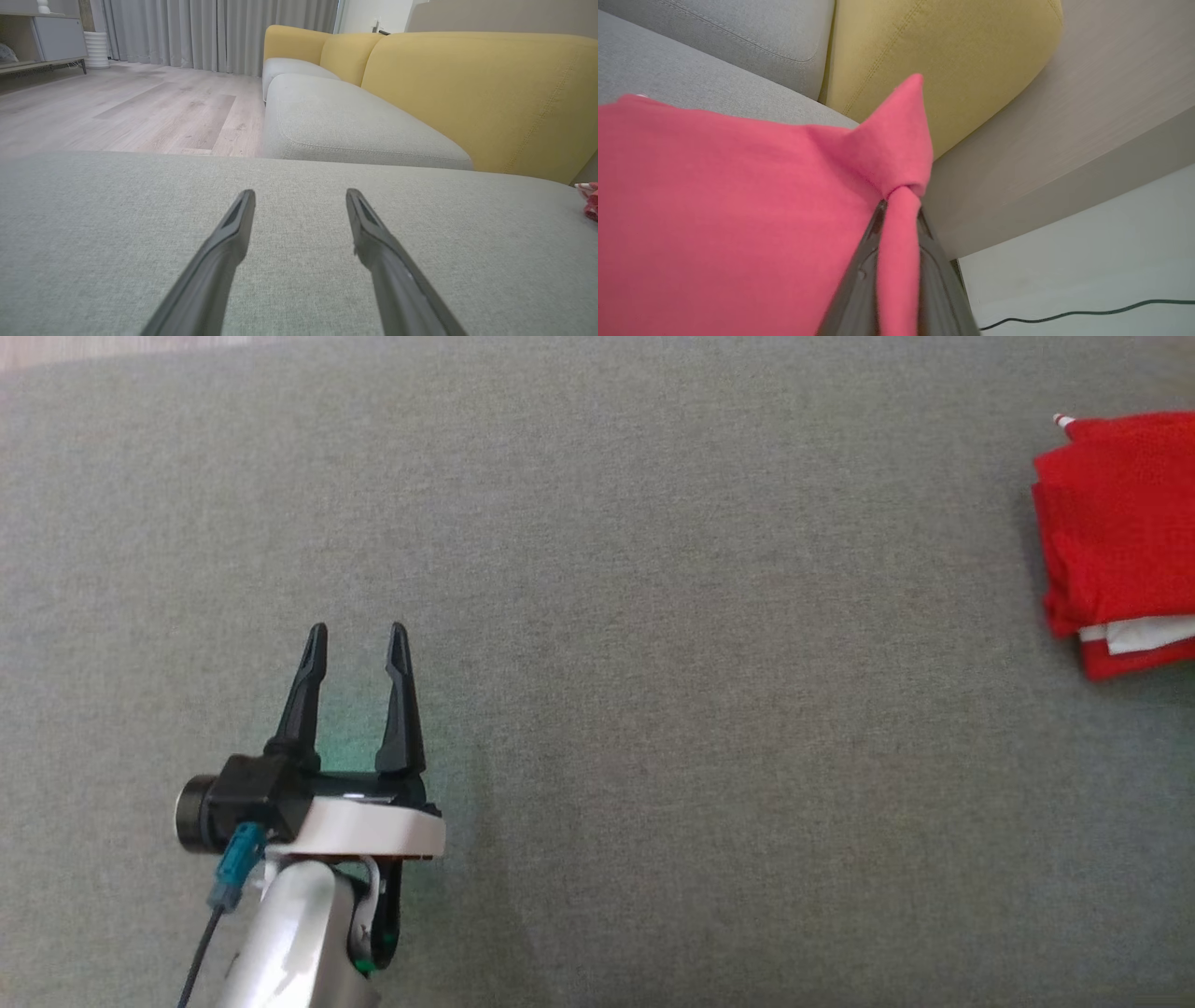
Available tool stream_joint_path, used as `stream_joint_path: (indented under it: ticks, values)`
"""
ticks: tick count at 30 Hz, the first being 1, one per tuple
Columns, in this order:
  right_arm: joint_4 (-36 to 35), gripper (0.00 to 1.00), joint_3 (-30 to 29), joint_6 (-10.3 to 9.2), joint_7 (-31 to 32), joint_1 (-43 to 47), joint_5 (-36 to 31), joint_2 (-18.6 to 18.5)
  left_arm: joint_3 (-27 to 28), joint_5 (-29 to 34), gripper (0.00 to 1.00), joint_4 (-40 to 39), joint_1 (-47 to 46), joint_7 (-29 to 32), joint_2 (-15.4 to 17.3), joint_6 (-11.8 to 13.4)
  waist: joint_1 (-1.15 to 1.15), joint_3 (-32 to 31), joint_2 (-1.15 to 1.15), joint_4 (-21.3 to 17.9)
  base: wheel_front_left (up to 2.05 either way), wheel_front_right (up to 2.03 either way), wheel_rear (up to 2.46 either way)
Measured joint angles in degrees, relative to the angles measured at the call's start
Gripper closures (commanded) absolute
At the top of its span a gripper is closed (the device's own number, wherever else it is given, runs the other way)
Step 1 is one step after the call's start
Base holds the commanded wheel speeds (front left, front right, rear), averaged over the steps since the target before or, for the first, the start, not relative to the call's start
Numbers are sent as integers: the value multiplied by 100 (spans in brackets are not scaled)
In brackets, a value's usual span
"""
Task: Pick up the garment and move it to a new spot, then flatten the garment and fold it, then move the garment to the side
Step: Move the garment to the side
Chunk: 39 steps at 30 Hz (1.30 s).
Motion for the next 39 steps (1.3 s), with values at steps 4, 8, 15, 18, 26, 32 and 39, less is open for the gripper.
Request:
stream_joint_path:
  ticks: [4,8,15,18,26,32,39]
  values:
    - [-34,58,-279,0,66,4,-80,60,18,43,0,12,-47,0,-1,-45,0,83,0,31,0,0,0]
    - [-211,0,-472,0,64,10,-191,263,58,43,0,32,-114,0,-1,-45,0,58,0,25,0,0,0]
    - [-739,0,-411,0,25,10,-350,633,63,42,0,63,-108,0,-1,-44,0,-181,0,-24,0,0,0]
    - [-1067,0,-241,0,-12,11,-348,912,69,41,0,66,-90,0,-1,-42,-1,-361,0,-45,0,0,0]
    - [-1783,0,152,0,-292,326,189,1902,172,-20,0,0,310,0,-1,14,-2,-975,0,-40,0,0,0]
    - [-1978,0,215,0,-684,789,958,2763,290,-18,0,-276,528,-1,1,143,-2,-1396,0,42,0,0,0]
    - [-1818,0,425,0,-1310,1580,1894,2959,290,-83,0,-232,935,0,2,156,-1,-1658,0,150,0,0,0]
